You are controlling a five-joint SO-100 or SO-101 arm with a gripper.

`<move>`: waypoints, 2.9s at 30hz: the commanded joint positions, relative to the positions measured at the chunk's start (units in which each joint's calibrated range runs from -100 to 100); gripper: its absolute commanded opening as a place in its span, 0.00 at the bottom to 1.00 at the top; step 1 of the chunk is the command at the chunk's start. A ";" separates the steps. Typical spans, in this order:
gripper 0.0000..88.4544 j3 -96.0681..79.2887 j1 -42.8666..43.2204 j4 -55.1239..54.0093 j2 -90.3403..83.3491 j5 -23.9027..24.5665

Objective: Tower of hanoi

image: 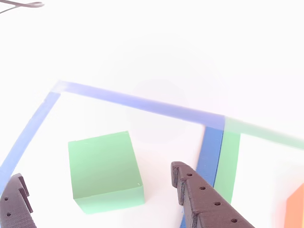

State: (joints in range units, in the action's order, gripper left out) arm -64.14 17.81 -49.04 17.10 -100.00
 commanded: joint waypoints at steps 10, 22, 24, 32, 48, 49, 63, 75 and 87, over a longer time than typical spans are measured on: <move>0.28 2.14 2.33 -2.14 0.22 0.00; 0.14 3.14 3.19 -2.78 1.35 0.00; 0.12 3.51 3.38 -3.11 1.60 0.00; 0.09 3.87 3.48 -3.19 0.87 0.00; 0.08 3.23 1.56 39.32 -37.16 0.00; 0.09 4.05 1.08 44.26 -40.63 0.00; 0.08 58.42 -7.16 124.50 -52.66 0.00; 0.08 79.51 -14.83 144.99 -52.66 0.00; 0.08 57.32 -21.55 131.39 -60.09 0.00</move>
State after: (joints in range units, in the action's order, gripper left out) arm 3.22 -1.84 91.01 -38.46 -100.00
